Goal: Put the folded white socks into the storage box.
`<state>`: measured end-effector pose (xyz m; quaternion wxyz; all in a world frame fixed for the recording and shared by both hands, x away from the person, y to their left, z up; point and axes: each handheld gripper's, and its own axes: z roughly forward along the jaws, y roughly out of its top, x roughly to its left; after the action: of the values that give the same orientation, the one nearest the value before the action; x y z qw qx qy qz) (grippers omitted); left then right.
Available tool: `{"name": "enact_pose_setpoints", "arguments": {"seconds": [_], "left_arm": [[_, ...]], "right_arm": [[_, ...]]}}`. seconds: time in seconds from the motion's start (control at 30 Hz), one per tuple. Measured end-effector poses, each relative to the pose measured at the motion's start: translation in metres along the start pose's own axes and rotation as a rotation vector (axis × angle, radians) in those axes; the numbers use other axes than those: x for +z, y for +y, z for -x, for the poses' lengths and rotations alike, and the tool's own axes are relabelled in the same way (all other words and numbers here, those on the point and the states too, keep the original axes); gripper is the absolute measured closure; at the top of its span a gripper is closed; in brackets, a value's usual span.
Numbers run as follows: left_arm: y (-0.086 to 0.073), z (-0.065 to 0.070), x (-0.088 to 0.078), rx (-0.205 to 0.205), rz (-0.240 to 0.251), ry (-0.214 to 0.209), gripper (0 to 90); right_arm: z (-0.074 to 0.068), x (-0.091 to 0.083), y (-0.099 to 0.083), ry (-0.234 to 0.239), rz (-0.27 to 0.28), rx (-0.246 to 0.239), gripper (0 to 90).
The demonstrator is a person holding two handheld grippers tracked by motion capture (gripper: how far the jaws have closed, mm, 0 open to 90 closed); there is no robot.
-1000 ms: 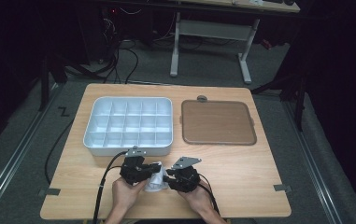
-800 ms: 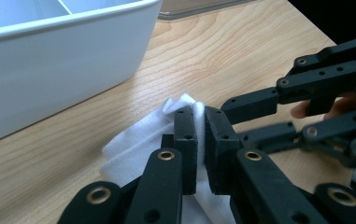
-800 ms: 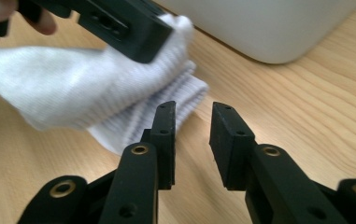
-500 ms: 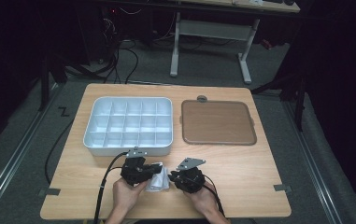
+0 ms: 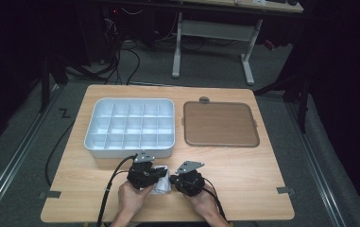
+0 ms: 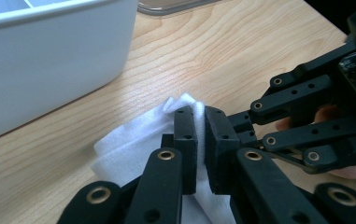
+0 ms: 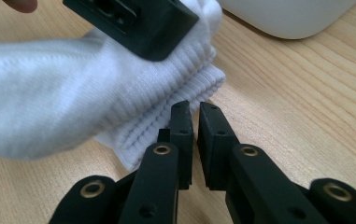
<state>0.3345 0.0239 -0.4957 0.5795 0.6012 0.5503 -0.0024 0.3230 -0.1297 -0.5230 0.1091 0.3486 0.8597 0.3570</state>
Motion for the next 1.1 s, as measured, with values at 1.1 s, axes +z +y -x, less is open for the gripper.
{"name": "enact_pose_setpoints", "arguments": {"seconds": [1.1], "left_arm": [[-0.013,-0.016,0.004,0.020,0.056,-0.026,84.2]], "right_arm": [[0.001,0.003,0.000,-0.002,-0.006,-0.004,84.6]]}}
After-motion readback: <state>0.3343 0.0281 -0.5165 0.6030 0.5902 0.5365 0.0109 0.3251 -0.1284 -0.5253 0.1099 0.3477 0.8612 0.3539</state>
